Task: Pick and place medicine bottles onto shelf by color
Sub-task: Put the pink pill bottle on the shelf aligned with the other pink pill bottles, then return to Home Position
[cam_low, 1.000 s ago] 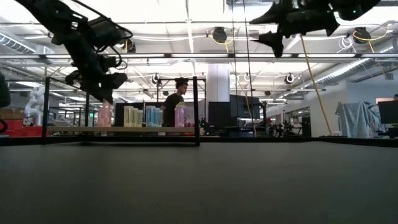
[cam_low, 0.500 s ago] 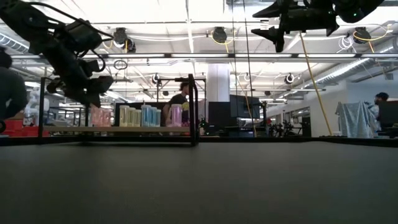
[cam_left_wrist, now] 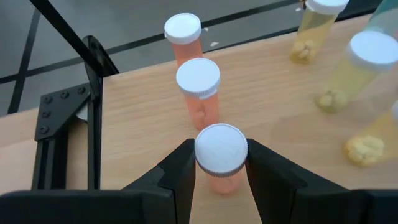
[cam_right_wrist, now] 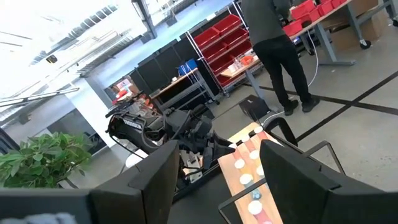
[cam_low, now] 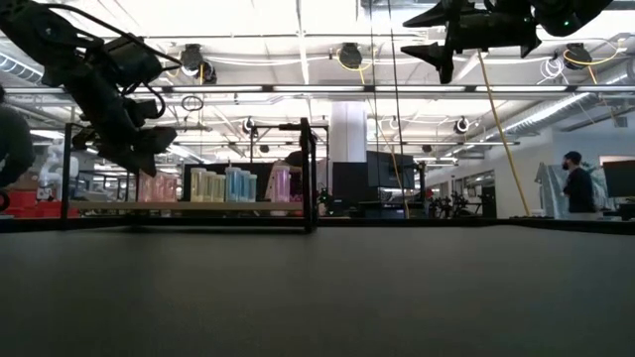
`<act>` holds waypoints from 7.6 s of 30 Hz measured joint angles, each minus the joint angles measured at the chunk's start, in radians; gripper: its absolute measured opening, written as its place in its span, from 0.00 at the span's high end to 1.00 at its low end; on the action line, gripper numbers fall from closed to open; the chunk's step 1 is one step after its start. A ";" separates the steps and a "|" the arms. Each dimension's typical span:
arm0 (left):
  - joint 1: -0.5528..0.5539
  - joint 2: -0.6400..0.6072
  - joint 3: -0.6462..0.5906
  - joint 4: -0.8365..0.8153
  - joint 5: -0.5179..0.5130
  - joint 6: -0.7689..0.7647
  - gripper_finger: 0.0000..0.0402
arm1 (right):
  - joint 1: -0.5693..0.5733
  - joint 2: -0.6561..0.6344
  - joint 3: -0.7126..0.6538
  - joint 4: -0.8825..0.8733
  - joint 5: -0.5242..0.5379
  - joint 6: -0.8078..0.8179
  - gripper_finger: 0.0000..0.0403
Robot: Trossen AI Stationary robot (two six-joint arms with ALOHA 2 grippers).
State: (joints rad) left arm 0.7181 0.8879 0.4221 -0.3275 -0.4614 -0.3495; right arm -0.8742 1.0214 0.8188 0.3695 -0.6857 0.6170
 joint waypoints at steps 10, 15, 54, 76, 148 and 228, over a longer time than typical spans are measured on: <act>0.000 0.000 0.000 -0.004 -0.001 0.033 0.64 | 0.001 0.000 0.000 0.000 0.000 0.001 0.45; 0.000 0.000 0.000 -0.010 0.006 0.036 0.52 | 0.001 0.000 0.000 0.000 0.000 0.012 0.44; -0.379 0.246 0.769 0.192 0.708 0.310 0.90 | 0.627 -0.142 0.045 -0.364 0.408 -0.426 0.98; -0.592 -0.087 0.113 0.440 0.675 0.311 0.99 | 0.761 -0.333 -0.357 0.016 0.605 -0.480 1.00; -0.482 -0.864 -0.411 0.394 0.906 0.297 0.99 | 0.782 -1.017 -0.804 -0.166 0.607 -0.473 1.00; -0.482 -0.842 -0.412 0.406 0.897 0.294 0.91 | 0.782 -1.014 -0.805 -0.083 -0.516 -0.345 1.00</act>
State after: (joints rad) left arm 0.2363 0.0456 0.0105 0.0788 0.4355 -0.0551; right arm -0.0917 0.0078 0.0139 0.2863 -1.2014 0.2717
